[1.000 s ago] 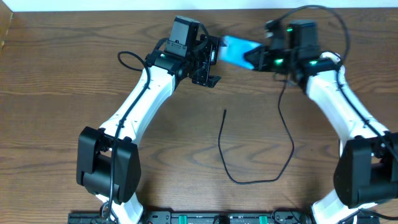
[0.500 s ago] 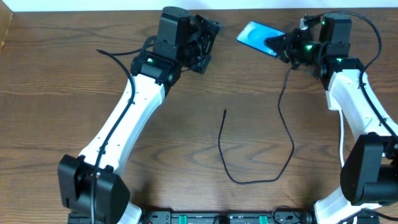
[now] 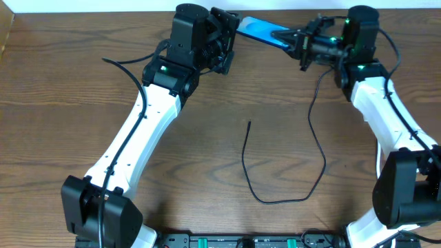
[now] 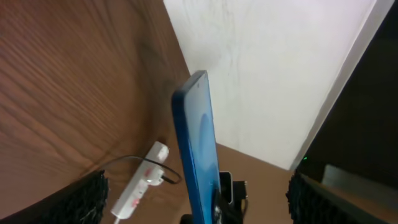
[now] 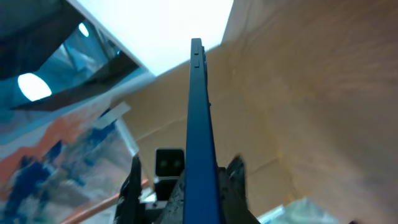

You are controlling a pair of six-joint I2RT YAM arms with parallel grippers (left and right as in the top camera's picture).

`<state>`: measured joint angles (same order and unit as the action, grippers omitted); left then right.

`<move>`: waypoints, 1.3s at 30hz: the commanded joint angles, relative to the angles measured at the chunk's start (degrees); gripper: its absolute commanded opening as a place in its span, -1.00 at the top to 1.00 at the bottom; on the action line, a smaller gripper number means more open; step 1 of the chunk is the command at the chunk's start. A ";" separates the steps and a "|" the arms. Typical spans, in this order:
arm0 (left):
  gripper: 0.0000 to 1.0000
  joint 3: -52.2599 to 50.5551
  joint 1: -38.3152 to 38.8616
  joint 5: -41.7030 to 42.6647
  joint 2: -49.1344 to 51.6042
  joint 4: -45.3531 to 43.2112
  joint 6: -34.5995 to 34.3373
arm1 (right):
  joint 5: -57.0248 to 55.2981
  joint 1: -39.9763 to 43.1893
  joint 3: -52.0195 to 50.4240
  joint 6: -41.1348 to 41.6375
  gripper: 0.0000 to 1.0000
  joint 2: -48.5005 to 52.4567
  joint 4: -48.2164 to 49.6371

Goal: Plug charger to phone and switch on socket

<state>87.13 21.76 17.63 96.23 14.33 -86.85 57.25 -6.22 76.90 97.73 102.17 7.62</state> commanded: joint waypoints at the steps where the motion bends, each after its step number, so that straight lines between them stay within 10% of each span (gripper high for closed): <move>1: -0.81 0.96 -0.31 -0.81 -0.74 -0.13 -4.83 | 2.69 -2.29 0.98 9.18 0.98 0.07 2.97; 13: -0.55 0.96 -0.31 -4.28 -0.74 -0.13 -5.88 | 4.26 -5.25 0.98 16.22 0.98 0.07 12.35; 32: 0.85 0.96 -0.31 -6.82 -0.74 -0.11 -5.86 | 8.90 -5.51 0.98 14.97 0.98 0.07 12.35; 39: 0.85 0.96 -0.31 -6.84 -0.74 -0.11 -5.84 | 9.09 -5.51 0.98 13.33 0.84 0.07 12.35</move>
<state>87.13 21.76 11.62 96.23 13.72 -93.27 64.53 -11.22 76.88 113.69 102.39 19.09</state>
